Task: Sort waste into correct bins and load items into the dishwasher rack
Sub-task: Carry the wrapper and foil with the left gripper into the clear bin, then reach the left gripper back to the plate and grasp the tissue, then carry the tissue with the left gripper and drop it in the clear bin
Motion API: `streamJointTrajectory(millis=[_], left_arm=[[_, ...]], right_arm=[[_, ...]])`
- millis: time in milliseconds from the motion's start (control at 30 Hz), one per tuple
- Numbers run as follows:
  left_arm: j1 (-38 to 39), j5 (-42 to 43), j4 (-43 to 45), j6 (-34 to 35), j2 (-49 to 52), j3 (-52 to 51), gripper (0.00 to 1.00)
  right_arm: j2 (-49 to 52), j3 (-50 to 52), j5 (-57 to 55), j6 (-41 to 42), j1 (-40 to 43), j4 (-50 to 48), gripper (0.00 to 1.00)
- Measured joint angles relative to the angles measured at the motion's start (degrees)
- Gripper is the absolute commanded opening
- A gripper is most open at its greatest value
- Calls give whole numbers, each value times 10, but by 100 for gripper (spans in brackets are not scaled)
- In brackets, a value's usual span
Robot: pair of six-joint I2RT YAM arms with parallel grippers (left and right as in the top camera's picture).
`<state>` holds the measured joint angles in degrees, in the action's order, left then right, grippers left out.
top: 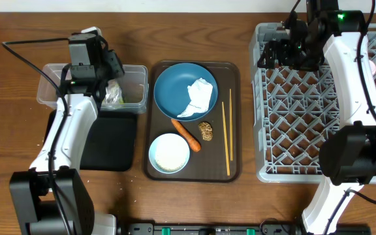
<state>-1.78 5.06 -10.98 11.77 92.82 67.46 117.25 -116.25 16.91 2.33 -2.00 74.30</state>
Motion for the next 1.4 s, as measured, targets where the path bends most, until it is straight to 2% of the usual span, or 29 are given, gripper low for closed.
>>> streamJointTrajectory(millis=[333,467,700,1000,1067,1200,1267,1333,1400], left_arm=[[129,40,-29,0,3,0,57],[175,47,-24,0,42,0,58],[211,80,22,0,150,0,64],[243,96,68,0,188,0,64],[248,97,74,0,193,0,62],[249,98,79,4,208,0,37],[249,99,79,3,214,0,19],[249,100,82,1,215,0,7],[249,99,86,1,215,0,6]], right_arm=[[0,0,0,0,0,0,99],[0,0,0,0,0,0,99],[0,0,0,0,0,0,99],[0,0,0,0,0,0,99],[0,0,0,0,0,0,99],[0,0,0,0,0,0,99],[0,0,0,0,0,0,99],[0,0,0,0,0,0,99],[0,0,0,0,0,1,99]])
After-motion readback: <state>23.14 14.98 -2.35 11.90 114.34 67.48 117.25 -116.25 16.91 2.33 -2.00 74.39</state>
